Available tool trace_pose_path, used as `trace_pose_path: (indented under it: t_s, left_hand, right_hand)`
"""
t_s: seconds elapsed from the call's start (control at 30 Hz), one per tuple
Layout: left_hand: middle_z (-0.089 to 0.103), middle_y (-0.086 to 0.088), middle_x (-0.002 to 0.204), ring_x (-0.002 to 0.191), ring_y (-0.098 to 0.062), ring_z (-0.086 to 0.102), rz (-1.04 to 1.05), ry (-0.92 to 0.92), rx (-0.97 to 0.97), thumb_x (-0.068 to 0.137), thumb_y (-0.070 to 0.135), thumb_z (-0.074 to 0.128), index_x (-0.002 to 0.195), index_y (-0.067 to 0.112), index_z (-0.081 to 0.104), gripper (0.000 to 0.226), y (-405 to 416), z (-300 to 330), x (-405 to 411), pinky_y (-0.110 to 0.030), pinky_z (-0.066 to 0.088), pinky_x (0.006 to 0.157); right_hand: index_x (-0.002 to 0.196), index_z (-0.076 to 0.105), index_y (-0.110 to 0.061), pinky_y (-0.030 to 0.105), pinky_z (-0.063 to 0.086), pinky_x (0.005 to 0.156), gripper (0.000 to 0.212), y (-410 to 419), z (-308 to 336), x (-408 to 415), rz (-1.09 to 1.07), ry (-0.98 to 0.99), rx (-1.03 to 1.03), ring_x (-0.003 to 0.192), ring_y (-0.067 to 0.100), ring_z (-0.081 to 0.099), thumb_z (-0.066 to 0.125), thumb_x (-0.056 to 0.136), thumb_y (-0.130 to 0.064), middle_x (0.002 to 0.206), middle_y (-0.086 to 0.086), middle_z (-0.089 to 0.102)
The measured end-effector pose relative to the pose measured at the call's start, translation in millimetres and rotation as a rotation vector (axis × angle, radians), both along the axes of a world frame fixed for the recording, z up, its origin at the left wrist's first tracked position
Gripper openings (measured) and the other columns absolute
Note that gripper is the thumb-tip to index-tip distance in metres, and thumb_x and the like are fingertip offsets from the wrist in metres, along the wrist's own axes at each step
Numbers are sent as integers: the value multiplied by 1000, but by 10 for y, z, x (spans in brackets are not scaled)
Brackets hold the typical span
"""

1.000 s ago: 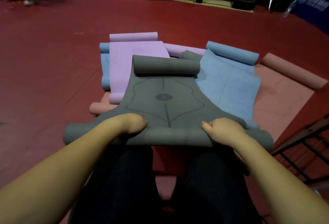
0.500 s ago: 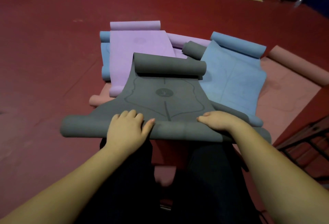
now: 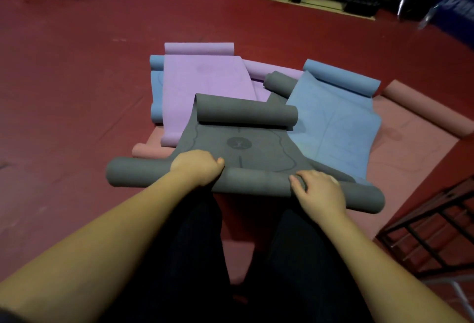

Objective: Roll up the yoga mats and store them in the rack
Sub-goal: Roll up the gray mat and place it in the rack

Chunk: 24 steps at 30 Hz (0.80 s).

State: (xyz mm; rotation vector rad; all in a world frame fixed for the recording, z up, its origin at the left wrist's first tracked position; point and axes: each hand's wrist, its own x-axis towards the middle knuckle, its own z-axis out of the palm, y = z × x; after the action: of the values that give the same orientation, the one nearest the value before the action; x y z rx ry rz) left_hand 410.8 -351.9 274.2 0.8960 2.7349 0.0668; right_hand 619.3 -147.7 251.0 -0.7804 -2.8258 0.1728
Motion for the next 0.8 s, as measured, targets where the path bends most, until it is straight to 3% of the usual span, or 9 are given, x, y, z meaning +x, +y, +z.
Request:
trace_pose_path:
  t_s: [0.1,0.3,0.43,0.6,0.67,0.73,0.8]
  left_hand:
    - [57,-17,136,121,-33,54,15,-106,-53,99,49,27,124,10,63,59,60,93,-31,-39,40,94]
    - [43,-21,150,135,-33,43,9,-242,-121,105,42,26,139,2,51,59,78,262,-27,-37,32,110]
    - [38,-19,154,140,-31,38,34,-305,-108,107,37,25,144,2,46,55,45,395,59,-33,28,111]
    - [41,-10,152,136,-27,39,64,-393,-46,106,35,33,145,12,45,46,-37,510,189,-32,32,99]
    - [42,-7,152,136,-27,39,13,-353,-72,105,39,33,145,17,45,47,-94,440,155,-31,30,97]
    - [47,-12,146,131,-32,43,-86,-238,-149,104,41,22,136,18,52,50,-172,282,140,-38,35,104]
    - [59,-16,119,113,-36,50,-144,0,-83,95,45,15,112,13,62,60,-234,178,189,-44,41,91]
  right_hand:
    - [91,68,-22,36,39,76,65,15,43,-53,-1,-84,56,89,23,60,16,89,-60,88,-2,67]
    - [81,66,-18,33,43,67,58,124,195,-304,-37,-234,-95,88,29,61,27,97,-59,86,5,65]
    - [89,70,-20,34,48,72,57,102,282,-339,-17,-296,-88,90,29,60,27,97,-57,93,8,67]
    - [74,61,-20,33,46,70,56,115,430,-252,27,-428,-142,80,23,55,25,98,-56,79,3,58]
    - [69,60,-18,34,48,74,59,143,441,-222,38,-474,-167,78,21,56,25,97,-56,76,3,58]
    - [67,59,-19,36,49,79,58,167,448,-240,44,-526,-213,80,21,56,25,96,-56,83,6,61]
    - [83,67,-19,36,48,87,58,189,480,-302,34,-569,-279,92,24,58,25,96,-56,106,12,66]
